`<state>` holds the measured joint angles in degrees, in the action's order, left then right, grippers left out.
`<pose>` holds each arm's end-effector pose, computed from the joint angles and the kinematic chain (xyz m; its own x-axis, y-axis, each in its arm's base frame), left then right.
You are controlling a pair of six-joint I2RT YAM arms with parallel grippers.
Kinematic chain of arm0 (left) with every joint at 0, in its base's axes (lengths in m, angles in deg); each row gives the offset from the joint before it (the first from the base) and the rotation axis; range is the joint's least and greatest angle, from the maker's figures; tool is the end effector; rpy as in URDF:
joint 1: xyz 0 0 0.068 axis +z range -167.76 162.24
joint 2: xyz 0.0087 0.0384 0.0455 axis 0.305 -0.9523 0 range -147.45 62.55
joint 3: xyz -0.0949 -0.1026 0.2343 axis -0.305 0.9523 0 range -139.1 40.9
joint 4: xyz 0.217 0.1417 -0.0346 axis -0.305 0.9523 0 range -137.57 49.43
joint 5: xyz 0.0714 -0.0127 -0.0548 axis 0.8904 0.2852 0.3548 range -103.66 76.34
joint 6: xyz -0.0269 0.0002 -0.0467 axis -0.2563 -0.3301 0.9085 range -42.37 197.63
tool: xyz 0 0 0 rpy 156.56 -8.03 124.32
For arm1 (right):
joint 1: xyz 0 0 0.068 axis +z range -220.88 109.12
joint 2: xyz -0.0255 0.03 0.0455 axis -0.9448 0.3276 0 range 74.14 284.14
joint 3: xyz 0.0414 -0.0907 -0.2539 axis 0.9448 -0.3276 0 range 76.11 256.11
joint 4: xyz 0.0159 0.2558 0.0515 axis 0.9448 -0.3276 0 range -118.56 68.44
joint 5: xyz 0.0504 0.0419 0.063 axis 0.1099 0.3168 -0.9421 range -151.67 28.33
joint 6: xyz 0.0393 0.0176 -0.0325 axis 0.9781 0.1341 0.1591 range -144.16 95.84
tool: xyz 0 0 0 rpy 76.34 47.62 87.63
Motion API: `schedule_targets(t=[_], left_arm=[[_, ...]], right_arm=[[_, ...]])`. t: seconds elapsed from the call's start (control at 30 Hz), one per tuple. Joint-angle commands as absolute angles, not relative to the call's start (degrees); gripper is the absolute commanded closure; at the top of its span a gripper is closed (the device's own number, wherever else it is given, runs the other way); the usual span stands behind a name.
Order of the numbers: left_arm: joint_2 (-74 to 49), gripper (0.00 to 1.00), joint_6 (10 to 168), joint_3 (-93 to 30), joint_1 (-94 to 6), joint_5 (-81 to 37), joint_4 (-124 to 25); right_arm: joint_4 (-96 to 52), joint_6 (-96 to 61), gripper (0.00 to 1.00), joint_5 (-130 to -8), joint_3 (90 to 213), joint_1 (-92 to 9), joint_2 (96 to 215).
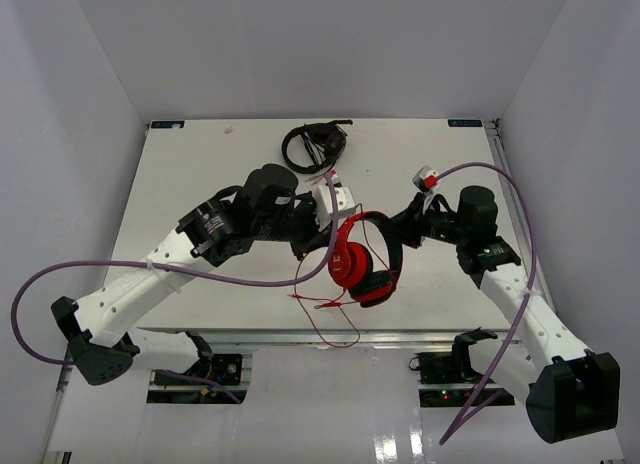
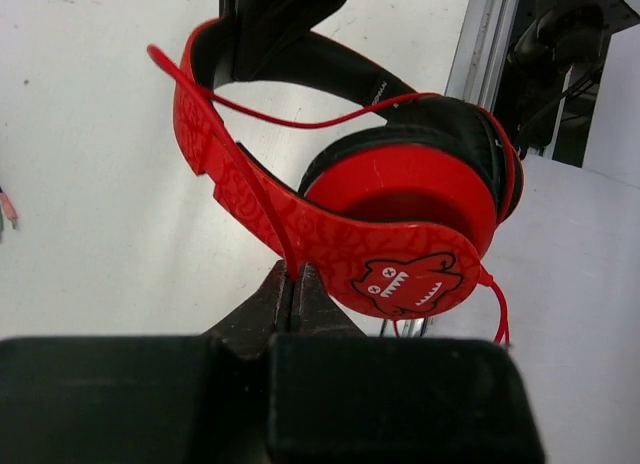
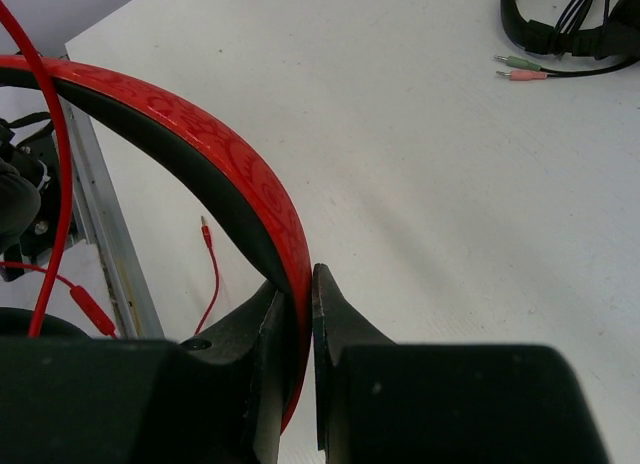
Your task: Wrap the headphones
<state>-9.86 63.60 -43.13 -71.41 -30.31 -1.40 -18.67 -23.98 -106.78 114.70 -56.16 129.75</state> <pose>0.1443 -0.2132 0.4121 -0.1052 0.5347 -0.8385 0.9658 0.2559 0.0420 0.2053 0.0800 0.2928 -0.2389 -0.0604 -0.9692 -0.8431 0.5082 0.1761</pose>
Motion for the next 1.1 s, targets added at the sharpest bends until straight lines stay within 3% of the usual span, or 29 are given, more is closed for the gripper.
schedule_targets(t=[0.0, 0.33, 0.6, 1.07], left_arm=[[-7.15, 1.0, 65.48, -40.85, -70.01, -34.46, -2.92], [-2.75, 1.0, 64.01, -34.13, -65.37, -32.29, -6.54], [-7.5, 1.0, 63.93, -34.13, -61.96, -36.8, -13.41], [-1.41, 1.0, 68.47, -19.48, -60.39, -40.41, -24.74]], right_arm=[[-17.38, -19.47, 0.92, -106.61, 118.21, -57.7, 129.25], [-17.13, -15.8, 0.92, -115.85, 119.97, -60.42, 130.95], [-16.64, -13.59, 0.92, -123.96, 120.94, -60.42, 129.67], [-16.55, -6.98, 0.92, -123.09, 127.29, -64.81, 131.46]])
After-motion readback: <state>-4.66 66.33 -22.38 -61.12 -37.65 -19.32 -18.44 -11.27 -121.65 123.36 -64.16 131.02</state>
